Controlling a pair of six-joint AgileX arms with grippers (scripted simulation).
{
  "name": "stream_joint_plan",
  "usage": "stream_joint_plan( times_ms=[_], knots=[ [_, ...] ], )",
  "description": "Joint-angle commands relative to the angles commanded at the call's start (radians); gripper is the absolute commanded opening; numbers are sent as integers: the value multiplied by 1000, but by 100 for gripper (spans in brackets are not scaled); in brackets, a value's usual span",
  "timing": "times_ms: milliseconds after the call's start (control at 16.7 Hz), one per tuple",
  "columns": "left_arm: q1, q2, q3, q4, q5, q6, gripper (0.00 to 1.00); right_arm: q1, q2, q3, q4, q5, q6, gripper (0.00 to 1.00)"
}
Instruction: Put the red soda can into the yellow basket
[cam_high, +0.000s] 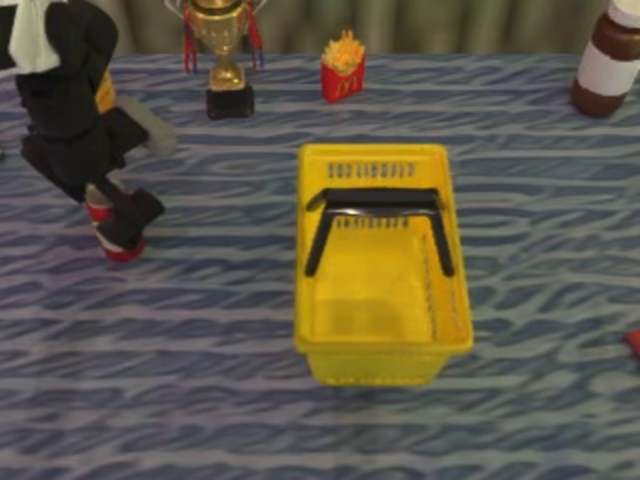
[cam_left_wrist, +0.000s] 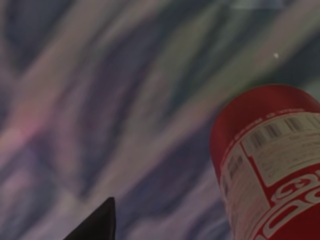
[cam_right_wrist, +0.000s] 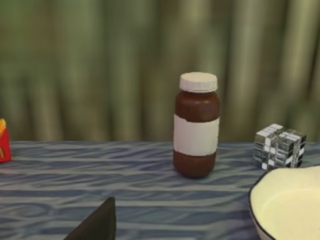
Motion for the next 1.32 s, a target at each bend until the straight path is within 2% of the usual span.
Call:
stream_joint_plan(
  times_ms=[780,1320],
  knots=[
    [0,0,0,0,0,0,2,0,0,0,0,0,0,100],
    [2,-2,-1,0,0,1,0,0,0,0,0,0,0,100]
  ],
)
